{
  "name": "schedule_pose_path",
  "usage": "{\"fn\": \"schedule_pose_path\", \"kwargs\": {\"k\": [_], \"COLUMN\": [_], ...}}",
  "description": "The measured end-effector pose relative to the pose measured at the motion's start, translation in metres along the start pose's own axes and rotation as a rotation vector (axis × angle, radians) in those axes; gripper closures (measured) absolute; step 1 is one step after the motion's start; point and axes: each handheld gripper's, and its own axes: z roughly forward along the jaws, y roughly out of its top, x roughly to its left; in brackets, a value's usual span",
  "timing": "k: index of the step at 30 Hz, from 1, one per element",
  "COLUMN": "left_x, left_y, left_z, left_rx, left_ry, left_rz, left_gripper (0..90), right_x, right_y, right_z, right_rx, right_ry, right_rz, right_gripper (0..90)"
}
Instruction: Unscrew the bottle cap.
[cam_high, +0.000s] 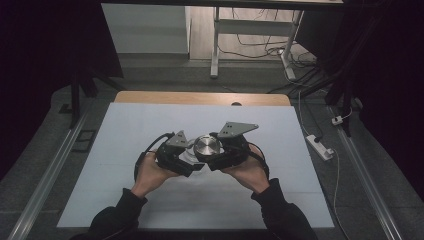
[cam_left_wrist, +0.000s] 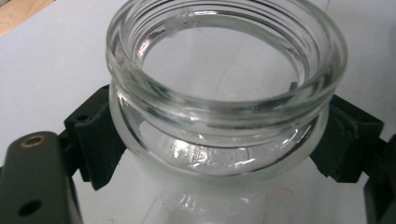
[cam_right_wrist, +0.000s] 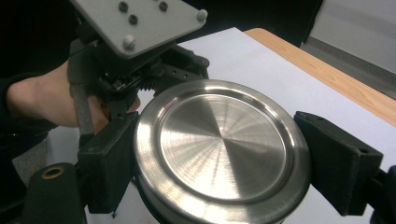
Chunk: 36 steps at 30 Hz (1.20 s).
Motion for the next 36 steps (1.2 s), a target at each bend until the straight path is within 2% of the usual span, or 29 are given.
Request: {"fn": "schedule_pose_path", "kwargs": {"k": [20,36], "left_x": [0.012,0.020], "left_y": [-0.002,-0.002], "left_z": [-0.005,-0.009], "left_rx": [-0.009,-0.028], "left_ry": [0.037,0.060], "left_rz": [-0.018,-0.030], "left_gripper": [15.6,15.6], "right_x": [0.005,0.014], "right_y": [-0.014,-0.029], "right_z": [-0.010,-0.007], "right_rx": [0.011,0.026], "right_ry": [0.014,0.040], "right_rz": [0.011,0.006], "right_gripper": [17.1,17.1]}}
